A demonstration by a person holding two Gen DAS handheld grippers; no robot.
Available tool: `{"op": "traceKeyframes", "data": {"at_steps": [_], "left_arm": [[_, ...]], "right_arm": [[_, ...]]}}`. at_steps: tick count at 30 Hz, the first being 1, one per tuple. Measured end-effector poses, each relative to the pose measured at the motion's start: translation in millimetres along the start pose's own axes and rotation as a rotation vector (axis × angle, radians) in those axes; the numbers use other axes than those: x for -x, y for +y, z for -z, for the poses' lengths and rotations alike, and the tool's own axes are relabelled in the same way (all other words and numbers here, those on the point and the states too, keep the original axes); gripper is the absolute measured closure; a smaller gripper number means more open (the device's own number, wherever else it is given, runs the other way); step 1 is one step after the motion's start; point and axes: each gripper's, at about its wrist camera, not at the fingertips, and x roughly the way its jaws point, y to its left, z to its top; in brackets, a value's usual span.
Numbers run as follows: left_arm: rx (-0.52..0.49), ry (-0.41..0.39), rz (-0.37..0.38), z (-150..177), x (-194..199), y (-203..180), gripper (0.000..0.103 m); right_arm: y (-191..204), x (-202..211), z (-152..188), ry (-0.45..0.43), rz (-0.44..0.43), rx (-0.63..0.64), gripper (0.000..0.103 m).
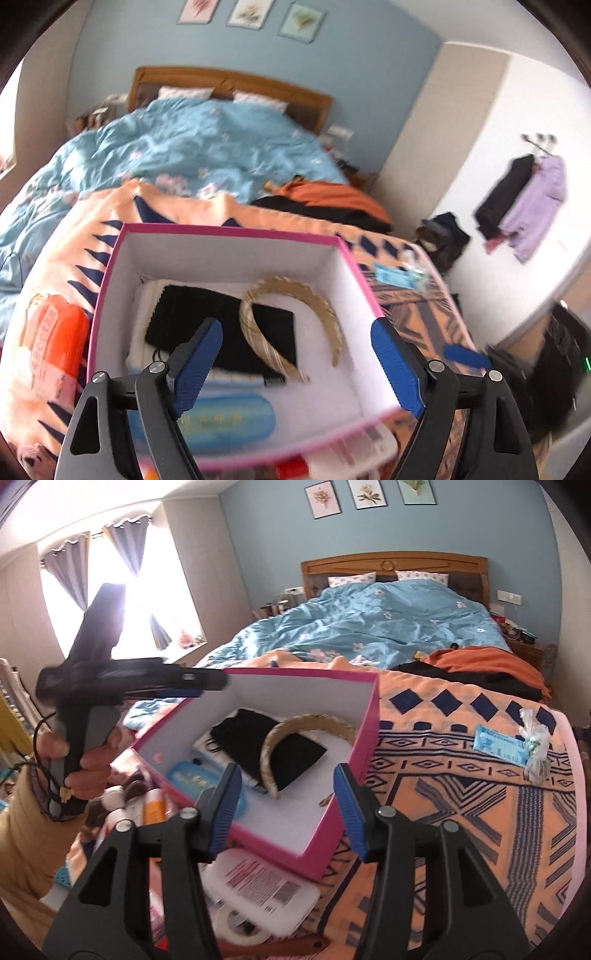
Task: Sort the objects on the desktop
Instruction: 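Move the right gripper back to the white SOD lotion bottle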
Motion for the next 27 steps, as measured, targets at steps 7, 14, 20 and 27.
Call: {"op": "traceKeyframes", "data": {"at_steps": [7,14,20,27], "left_arm": [[-0.064,0.007,0.017,62.4,32.4,7.0,0.018],[-0.073,0.150,0.009,115.1,15.0,3.9,0.018],[-0.073,0.228,0.021,130.5,-6.4,-7.2,0.018],[-0.070,0.298,0.030,132.7,-26.9,-13.7,0.019]], "right_arm": [[12.0,18.8,28.7,0.032,-0.061,0.010,0.048],[11.7,5.6,67.6,0.152,-0.059,-0.007,0.039],[-5.7,-17.2,89.6,0.230,-0.055,-0.102,0.039],[-22.1,-33.3,98.4,0.256,-0.067,-0.208,0.039]]}}
